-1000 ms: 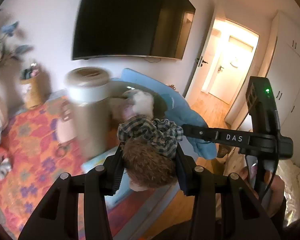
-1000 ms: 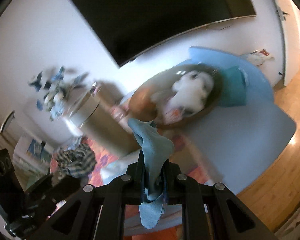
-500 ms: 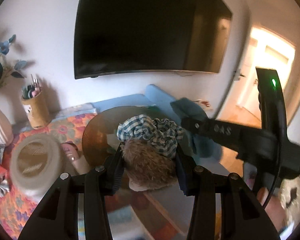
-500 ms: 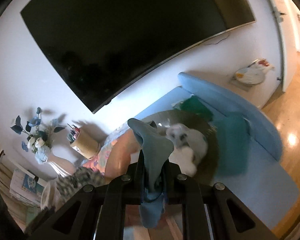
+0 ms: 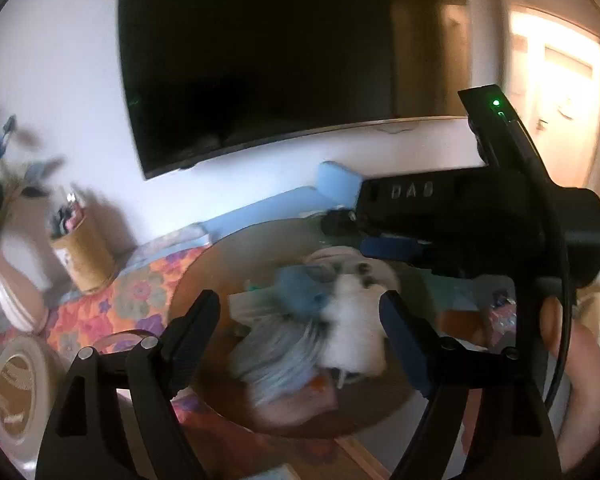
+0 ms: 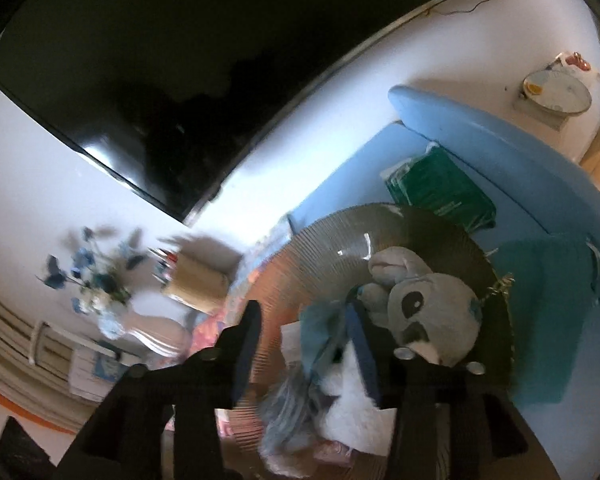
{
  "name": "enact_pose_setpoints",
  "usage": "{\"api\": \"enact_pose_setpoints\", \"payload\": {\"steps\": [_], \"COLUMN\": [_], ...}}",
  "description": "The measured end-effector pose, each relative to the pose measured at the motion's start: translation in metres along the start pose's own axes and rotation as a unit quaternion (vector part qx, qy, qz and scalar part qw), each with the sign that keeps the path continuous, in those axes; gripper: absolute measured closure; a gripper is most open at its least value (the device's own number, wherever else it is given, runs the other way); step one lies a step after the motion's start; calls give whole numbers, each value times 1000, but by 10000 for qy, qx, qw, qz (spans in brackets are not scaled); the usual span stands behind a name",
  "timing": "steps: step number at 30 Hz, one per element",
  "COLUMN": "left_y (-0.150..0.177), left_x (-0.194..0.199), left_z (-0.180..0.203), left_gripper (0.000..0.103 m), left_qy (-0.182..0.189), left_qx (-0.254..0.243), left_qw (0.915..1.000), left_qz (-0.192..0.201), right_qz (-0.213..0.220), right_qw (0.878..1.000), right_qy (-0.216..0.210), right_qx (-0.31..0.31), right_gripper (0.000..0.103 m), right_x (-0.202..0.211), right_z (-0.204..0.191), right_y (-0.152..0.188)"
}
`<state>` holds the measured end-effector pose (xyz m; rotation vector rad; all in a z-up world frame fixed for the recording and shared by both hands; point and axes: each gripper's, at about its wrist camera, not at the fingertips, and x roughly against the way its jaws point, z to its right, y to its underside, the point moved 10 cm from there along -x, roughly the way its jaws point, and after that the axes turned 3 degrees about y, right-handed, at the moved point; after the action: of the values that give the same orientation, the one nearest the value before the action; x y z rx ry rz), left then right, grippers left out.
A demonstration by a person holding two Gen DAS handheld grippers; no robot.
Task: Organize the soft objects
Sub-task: 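Move both tools back over the bed toward the face mask and plaid bow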
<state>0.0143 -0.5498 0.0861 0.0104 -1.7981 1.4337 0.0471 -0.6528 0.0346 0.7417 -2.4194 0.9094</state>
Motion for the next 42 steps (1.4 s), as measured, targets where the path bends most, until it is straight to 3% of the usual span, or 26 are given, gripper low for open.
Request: {"api": "enact_pose_setpoints", "payload": {"steps": [3, 8, 12, 14, 17, 21, 24, 27, 29, 31, 34, 39, 42], "left_y": [2, 19, 41, 55, 79, 108, 118, 130, 143, 159, 189, 233, 252], "left_x": [22, 83, 136, 159, 193, 244, 294, 325, 328, 319, 273, 190, 163], "left_z": [19, 27, -13, -46, -107, -207, -290, -346, -376, -395, -424, -460, -476], "left_gripper": [22, 22, 22, 22, 22, 22, 22, 21, 21, 18, 18, 18, 18], "left_qy": [182, 482, 920, 960, 696, -430, -1187, -1367, -1487, -1418, -1426, -1559, -1541], "left_qx": [-304, -587, -212, 46, 369, 437, 837, 1292, 1628, 1967, 2394, 2655, 2885], "left_qw": [9992, 9962, 9949, 9950, 9967, 9980, 9891, 9817, 9746, 9688, 9594, 9510, 9448], "left_qz": [171, 426, 365, 282, 199, 171, 241, 298, 388, 506, 445, 292, 180], "right_qz": [203, 508, 750, 839, 886, 729, 488, 277, 74, -156, -653, -1273, -1551], "right_qw": [9997, 9981, 9967, 9961, 9950, 9918, 9812, 9619, 9457, 9394, 9355, 9295, 9272], "right_qy": [-142, -326, -289, -283, -430, -507, -803, -884, -971, -1018, -964, -56, 305], "right_qx": [-91, -117, -82, -17, 176, 914, 1685, 2573, 3100, 3269, 3337, 3462, 3396], "right_gripper": [44, 43, 25, 21, 20, 18, 15, 10, 10, 9, 9, 9, 9], "right_x": [23, 73, 114, 127, 141, 143, 136, 117, 94, 67, 9, -95, -147], "right_z": [-2, -8, -11, -11, -20, -49, -95, -157, -205, -233, -268, -274, -267], "right_y": [1, 21, 59, 78, 113, 160, 193, 223, 247, 264, 294, 327, 336]}}
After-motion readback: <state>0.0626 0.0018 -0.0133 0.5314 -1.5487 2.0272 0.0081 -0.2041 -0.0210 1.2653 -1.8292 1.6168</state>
